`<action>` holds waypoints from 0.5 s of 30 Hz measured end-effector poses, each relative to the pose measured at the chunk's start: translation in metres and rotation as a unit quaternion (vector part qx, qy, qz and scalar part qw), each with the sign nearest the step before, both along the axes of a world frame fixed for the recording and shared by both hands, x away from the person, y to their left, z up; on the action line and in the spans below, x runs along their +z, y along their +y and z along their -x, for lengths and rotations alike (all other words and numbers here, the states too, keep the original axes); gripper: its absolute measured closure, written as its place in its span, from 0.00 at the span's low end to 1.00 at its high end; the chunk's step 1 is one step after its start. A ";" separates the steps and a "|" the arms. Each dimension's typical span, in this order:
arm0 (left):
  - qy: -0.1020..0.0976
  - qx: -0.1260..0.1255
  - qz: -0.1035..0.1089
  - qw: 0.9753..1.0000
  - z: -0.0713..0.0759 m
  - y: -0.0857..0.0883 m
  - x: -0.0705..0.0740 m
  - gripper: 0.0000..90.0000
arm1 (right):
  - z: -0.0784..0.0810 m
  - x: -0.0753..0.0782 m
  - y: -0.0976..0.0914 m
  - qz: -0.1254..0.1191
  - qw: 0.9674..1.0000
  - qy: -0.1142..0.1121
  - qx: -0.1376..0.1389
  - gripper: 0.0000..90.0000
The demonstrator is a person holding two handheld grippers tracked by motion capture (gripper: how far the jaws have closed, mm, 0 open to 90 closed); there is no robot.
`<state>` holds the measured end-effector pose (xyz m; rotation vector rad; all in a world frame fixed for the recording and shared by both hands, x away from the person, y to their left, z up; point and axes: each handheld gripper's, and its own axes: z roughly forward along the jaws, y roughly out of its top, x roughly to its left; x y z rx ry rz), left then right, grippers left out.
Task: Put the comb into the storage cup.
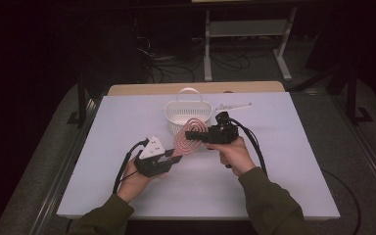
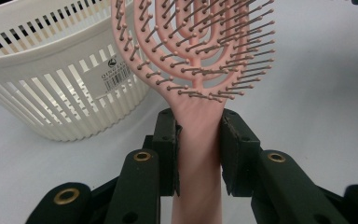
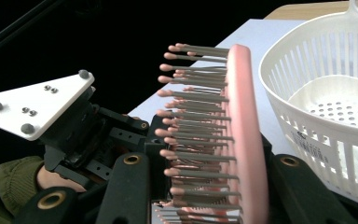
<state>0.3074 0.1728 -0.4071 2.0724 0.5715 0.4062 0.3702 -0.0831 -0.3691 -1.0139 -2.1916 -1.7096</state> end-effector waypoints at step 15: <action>0.017 -0.007 0.003 1.000 -0.004 0.002 -0.001 0.66 | -0.001 0.002 -0.006 -0.009 1.000 0.000 -0.014 0.70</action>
